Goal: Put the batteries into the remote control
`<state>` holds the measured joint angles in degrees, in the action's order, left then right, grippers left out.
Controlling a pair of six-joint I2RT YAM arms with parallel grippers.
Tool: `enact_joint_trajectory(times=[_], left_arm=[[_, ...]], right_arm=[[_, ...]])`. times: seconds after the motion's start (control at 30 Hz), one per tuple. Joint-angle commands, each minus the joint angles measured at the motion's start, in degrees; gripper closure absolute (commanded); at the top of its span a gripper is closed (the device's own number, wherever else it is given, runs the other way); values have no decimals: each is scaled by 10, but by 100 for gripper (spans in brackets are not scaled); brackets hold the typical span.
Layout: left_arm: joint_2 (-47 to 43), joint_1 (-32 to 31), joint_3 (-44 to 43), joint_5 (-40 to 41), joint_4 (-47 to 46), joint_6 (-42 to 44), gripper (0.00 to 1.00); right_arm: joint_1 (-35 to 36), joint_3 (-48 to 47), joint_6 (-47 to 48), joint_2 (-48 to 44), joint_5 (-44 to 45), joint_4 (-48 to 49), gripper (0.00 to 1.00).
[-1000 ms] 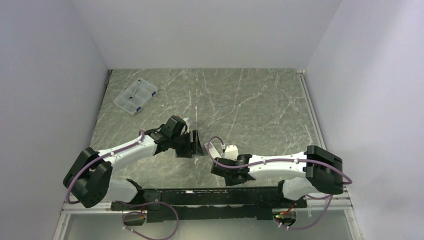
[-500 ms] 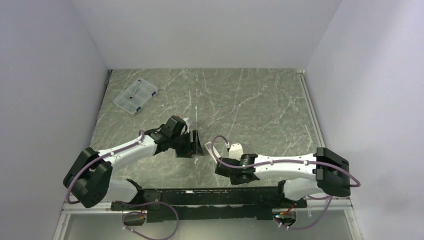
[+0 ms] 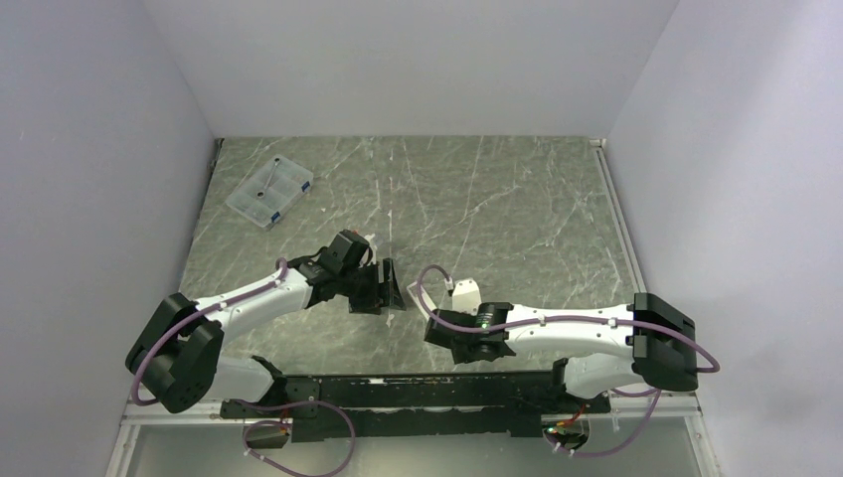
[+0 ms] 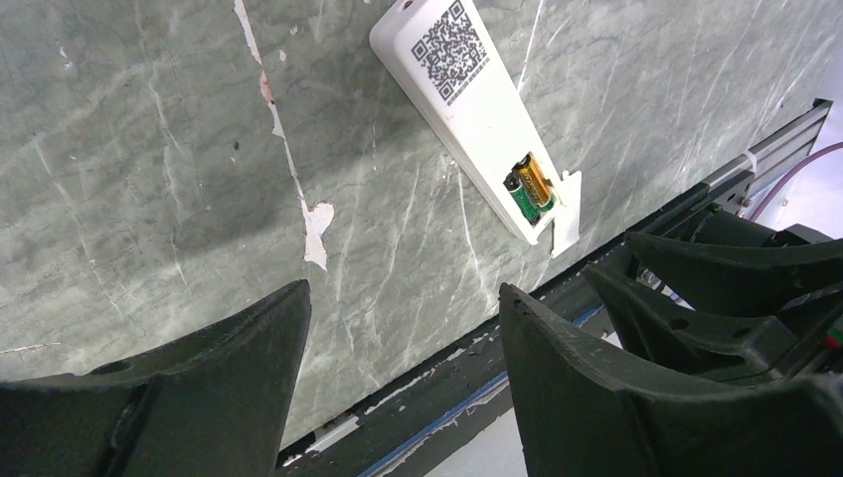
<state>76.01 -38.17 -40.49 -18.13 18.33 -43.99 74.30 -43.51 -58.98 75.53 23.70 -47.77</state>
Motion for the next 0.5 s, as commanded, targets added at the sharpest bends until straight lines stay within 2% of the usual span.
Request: enact_joint_trajectory(times=[0.0,0.17,0.47], left_arm=[[1,1,-6,-5,-8,7,25],[0,1,-1,-5,-8,7,25],[-6,1,4,-2,-7,8,25]], right_arm=[[-3,-11,-9,-4,8,28,53],[-8,4,-15,-1,0,55,46],[-29,34,-7,6,-23,97,46]])
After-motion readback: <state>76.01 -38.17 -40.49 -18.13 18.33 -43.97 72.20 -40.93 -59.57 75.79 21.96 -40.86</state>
